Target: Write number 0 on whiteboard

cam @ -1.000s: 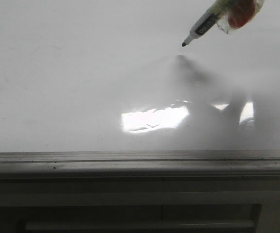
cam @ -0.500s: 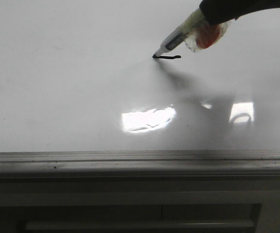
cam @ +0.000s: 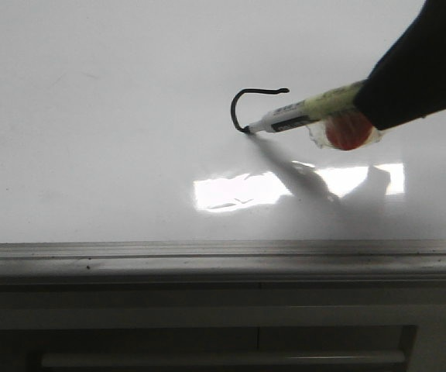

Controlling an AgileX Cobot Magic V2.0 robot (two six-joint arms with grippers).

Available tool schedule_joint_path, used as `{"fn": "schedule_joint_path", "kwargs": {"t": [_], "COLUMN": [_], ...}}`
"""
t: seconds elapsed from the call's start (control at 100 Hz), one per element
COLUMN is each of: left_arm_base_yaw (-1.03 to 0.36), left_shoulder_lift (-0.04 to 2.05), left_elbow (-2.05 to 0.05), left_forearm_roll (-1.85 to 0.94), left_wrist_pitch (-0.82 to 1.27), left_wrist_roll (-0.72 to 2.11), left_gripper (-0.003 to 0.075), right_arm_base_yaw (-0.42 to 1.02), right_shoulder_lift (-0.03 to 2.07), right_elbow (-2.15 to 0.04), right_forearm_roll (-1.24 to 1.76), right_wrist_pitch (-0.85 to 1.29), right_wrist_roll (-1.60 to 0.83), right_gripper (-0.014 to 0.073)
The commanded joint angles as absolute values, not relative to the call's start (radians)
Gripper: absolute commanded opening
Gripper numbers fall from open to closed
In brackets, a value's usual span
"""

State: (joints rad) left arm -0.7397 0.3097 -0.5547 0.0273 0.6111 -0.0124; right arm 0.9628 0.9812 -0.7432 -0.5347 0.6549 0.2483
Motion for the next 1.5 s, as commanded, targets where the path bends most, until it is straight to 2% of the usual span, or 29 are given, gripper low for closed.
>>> {"fn": "schedule_joint_path", "kwargs": {"t": [0.0, 0.32, 0.81, 0.96, 1.21, 1.26, 1.3, 1.35, 1.43, 1.49], "left_arm_base_yaw": [-0.738, -0.738, -0.738, -0.738, -0.74, -0.748, -0.758, -0.77, -0.786, -0.797], "left_shoulder_lift": [0.318, 0.318, 0.318, 0.318, 0.335, 0.361, 0.388, 0.442, 0.527, 0.59], "left_elbow": [-0.582, -0.582, -0.582, -0.582, -0.597, -0.611, -0.63, -0.66, -0.721, -0.778], "left_forearm_roll": [0.02, 0.02, 0.02, 0.02, -0.042, -0.11, -0.17, -0.239, -0.307, -0.316], "left_wrist_pitch": [0.554, 0.562, 0.562, 0.562, 0.56, 0.596, 0.631, 0.67, 0.728, 0.761], "left_wrist_roll": [-0.015, -0.015, -0.015, -0.015, 0.0, 0.08, 0.173, 0.275, 0.389, 0.445], "left_gripper": [-0.002, -0.002, -0.002, -0.002, -0.0016, 0.001, 0.0064, 0.0159, 0.0356, 0.0439], "right_arm_base_yaw": [0.961, 0.961, 0.961, 0.964, 1.101, 1.123, 1.134, 1.143, 1.155, 1.169], "right_shoulder_lift": [0.947, 0.893, 1.052, 1.039, 0.887, 0.885, 0.885, 0.888, 0.919, 0.951], "right_elbow": [-0.769, -0.778, -0.917, -0.935, -1.117, -1.129, -1.129, -1.122, -1.105, -1.095], "right_forearm_roll": [-0.559, -0.618, -0.634, -0.634, -0.609, -0.595, -0.582, -0.555, -0.467, -0.375], "right_wrist_pitch": [0.718, 0.787, 0.763, 0.737, 0.615, 0.638, 0.655, 0.684, 0.71, 0.718], "right_wrist_roll": [0.271, 0.352, 0.357, 0.357, 0.357, 0.357, 0.357, 0.352, 0.274, 0.203], "right_gripper": [-0.0041, -0.0041, -0.0041, -0.0041, -0.0041, -0.0041, -0.0041, -0.0041, -0.0041, -0.0041]}}
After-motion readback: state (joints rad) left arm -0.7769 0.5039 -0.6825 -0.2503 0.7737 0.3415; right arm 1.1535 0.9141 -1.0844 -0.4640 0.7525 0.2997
